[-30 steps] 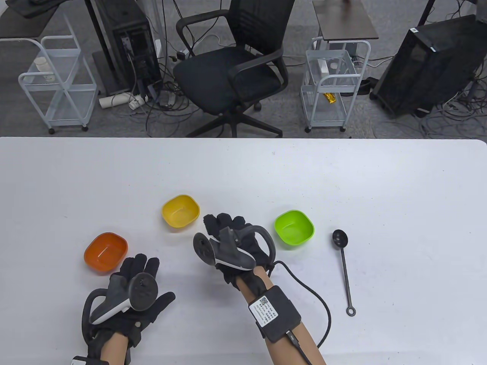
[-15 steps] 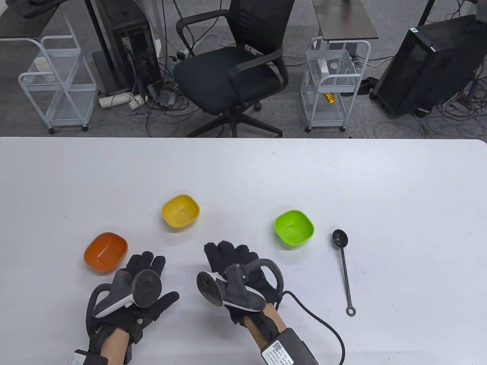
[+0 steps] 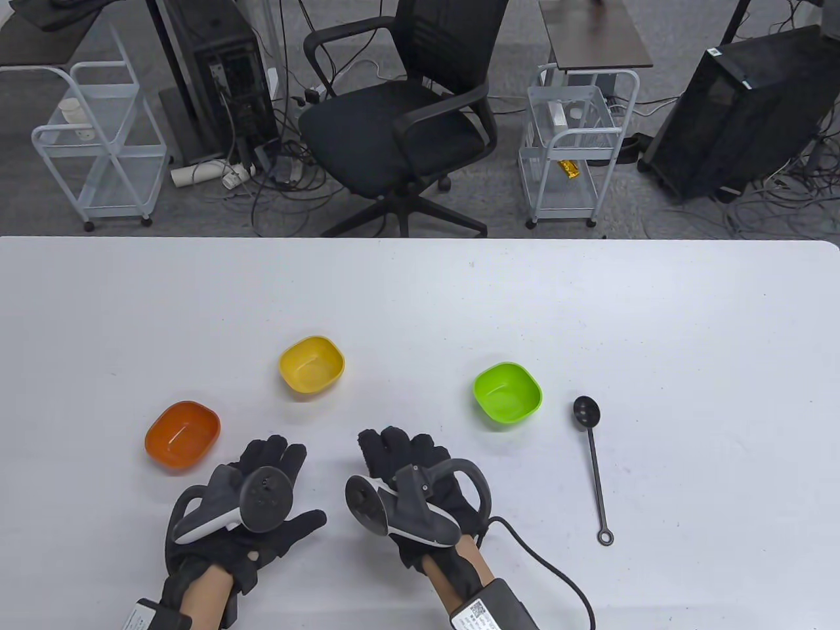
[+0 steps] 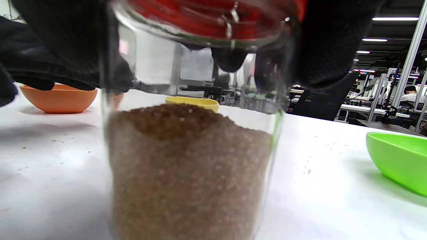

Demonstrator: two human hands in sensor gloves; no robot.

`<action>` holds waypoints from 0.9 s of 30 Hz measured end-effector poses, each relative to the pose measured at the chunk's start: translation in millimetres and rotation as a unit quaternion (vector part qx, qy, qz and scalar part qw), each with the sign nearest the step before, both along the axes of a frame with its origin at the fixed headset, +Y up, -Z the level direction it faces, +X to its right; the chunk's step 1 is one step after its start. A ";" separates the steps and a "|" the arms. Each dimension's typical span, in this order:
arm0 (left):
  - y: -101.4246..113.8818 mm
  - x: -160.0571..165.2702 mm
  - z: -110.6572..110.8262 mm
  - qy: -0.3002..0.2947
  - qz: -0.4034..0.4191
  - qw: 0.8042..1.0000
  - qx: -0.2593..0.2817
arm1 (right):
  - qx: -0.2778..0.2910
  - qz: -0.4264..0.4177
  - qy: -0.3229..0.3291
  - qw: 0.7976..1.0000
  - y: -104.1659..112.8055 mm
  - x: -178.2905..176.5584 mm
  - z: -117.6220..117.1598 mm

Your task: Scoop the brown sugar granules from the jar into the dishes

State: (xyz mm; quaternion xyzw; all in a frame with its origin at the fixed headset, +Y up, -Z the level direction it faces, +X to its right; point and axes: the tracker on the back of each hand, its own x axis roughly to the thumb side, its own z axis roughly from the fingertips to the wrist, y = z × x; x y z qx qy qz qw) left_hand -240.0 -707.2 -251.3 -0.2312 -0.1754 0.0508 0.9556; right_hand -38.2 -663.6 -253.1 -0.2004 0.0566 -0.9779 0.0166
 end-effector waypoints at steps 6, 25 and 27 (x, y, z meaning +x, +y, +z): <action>-4.1 7.4 3.4 -0.021 0.020 0.999 -0.013 | -0.003 -0.004 0.001 1.000 -2.8 -0.5 1.1; -1.9 71.0 -18.5 -0.052 0.163 0.982 -0.075 | -0.010 -0.052 -0.020 0.998 22.3 29.3 10.1; -1.8 73.7 -22.5 -0.046 0.185 0.978 -0.082 | -0.016 -0.061 -0.020 0.998 22.3 29.8 9.7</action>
